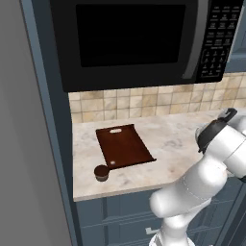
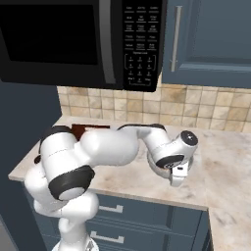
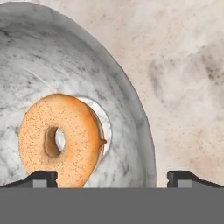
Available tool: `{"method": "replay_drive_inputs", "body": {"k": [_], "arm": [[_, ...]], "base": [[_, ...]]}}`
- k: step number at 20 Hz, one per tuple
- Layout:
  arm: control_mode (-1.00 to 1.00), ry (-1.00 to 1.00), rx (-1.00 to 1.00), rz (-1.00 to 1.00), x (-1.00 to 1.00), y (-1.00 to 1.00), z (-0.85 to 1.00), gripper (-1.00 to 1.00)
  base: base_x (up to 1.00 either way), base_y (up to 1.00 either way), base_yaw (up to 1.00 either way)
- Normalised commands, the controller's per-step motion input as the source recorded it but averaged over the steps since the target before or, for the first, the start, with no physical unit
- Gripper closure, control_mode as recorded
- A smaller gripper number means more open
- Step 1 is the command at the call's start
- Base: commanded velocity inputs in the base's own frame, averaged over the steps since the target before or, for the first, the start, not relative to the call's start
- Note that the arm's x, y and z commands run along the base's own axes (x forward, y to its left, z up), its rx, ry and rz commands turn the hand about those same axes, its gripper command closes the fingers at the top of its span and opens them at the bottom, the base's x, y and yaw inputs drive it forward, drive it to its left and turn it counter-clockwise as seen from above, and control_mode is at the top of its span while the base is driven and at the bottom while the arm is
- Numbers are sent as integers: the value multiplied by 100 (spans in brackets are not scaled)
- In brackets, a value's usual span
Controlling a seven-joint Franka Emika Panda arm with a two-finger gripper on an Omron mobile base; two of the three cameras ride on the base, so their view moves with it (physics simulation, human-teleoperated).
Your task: Place the bowl with donut and the cupcake onto the tray.
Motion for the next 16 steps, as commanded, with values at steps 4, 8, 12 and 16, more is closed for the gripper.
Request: {"method": "replay_drive_inputs", "body": {"k": [4,8,12,16], "arm": [[-100,0,1,0,19,-3,-24,100],[-100,0,0,0,2,0,-10,100],[-100,-1,0,0,-2,0,2,100],[-100,-10,1,10,-4,8,41,100]], "base": [[0,0,0],[0,0,0],[0,0,0],[0,0,0]]}}
